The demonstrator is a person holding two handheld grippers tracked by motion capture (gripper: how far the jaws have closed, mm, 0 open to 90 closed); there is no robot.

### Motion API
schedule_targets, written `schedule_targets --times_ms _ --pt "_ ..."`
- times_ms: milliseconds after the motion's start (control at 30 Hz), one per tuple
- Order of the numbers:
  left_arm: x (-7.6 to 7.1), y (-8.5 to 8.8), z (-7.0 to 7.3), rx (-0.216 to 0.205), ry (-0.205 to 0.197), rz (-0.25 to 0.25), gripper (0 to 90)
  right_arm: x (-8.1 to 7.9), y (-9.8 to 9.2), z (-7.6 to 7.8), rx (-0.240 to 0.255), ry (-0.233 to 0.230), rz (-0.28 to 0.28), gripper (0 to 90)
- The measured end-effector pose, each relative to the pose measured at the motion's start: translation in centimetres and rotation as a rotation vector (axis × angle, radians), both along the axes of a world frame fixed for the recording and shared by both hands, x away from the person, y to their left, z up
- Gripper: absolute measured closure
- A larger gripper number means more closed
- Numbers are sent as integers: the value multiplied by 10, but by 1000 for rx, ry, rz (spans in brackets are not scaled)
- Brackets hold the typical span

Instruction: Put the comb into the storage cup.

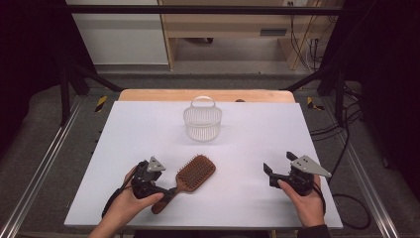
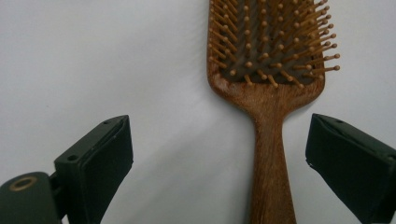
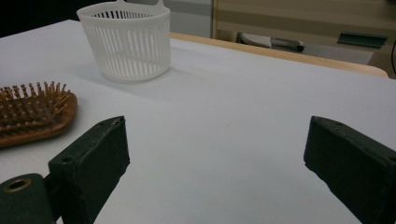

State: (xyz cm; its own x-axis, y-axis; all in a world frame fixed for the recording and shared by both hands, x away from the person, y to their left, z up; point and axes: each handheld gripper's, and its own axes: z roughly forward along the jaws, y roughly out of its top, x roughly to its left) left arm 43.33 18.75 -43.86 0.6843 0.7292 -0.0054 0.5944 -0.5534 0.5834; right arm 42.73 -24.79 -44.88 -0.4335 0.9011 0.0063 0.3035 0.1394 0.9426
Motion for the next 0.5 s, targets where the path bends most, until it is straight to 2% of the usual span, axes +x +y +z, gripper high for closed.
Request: schedule_targets --times_ms 100,267,400,500 --pt "-1 -6 0 15 22 -9 67 -2 0 0 -3 -4 9 68" --pt "-4 -13 1 19 33 -46 75 0 -1 -1 -6 3 10 69" --pt "-1 -18 -3 34 60 -63 105 1 0 -2 -10 7 14 69" --pt "1 -22 -3 52 60 -73 115 2 2 -2 -12 8 17 69"
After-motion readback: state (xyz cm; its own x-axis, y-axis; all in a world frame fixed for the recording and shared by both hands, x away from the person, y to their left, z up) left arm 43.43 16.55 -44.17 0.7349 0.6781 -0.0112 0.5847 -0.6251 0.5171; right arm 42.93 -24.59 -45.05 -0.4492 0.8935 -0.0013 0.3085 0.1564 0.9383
